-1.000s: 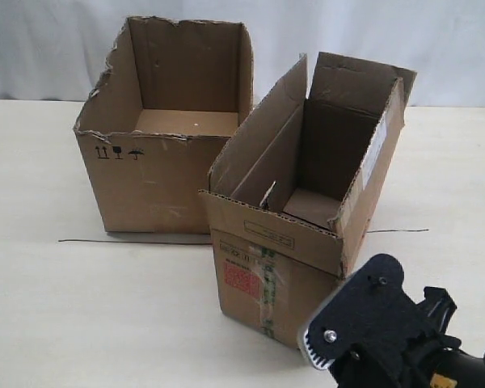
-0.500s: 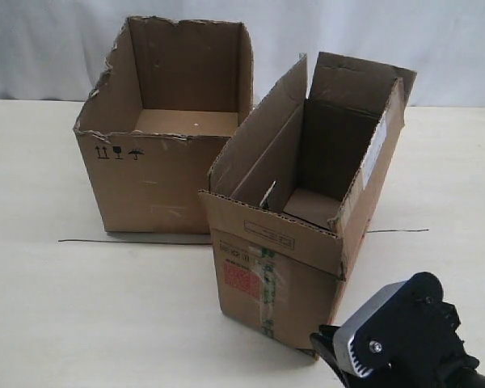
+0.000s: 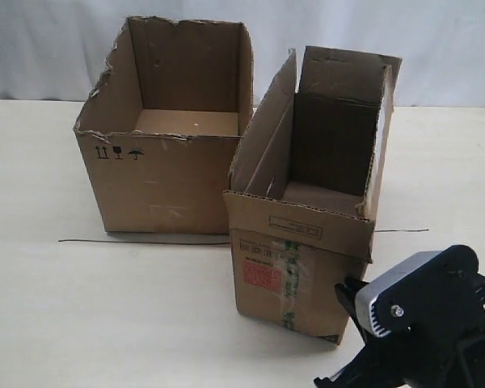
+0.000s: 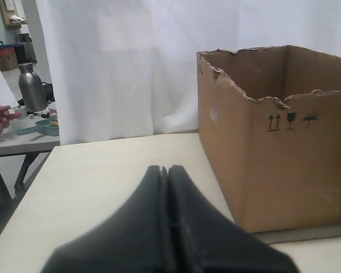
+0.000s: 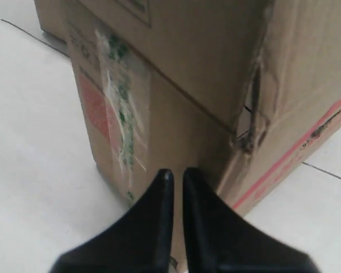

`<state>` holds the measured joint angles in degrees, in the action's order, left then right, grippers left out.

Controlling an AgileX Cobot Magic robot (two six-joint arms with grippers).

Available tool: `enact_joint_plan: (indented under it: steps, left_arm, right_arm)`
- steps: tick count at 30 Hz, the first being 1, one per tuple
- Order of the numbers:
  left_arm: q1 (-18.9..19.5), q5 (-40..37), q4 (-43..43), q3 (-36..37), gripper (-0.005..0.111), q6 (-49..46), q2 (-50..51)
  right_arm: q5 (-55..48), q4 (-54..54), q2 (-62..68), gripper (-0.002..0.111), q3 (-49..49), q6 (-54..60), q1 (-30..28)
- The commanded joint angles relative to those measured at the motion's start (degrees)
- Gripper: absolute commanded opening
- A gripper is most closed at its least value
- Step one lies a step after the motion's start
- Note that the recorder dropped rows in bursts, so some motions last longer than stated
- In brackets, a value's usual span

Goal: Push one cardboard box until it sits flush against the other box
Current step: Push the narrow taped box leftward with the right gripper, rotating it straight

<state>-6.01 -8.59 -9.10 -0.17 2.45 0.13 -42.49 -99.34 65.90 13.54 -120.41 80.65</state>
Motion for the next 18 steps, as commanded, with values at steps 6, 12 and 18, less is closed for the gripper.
enact_joint_plan:
  steps: [6, 12, 18]
  left_arm:
    - [0.1, 0.33, 0.16, 0.17, 0.0, -0.06, -0.13]
    - [0.1, 0.44, 0.16, 0.17, 0.0, -0.06, -0.13]
    - [0.1, 0.44, 0.16, 0.17, 0.0, -0.06, -0.13]
  right_arm:
    - [1.5, -0.61, -0.13, 0.005, -0.22, -0.41, 0.11]
    - [-4.35, -0.61, -0.13, 0.005, -0.22, -0.41, 0.11]
    - [-6.71, -0.61, -0.02, 0.005, -0.32, -0.41, -0.02]
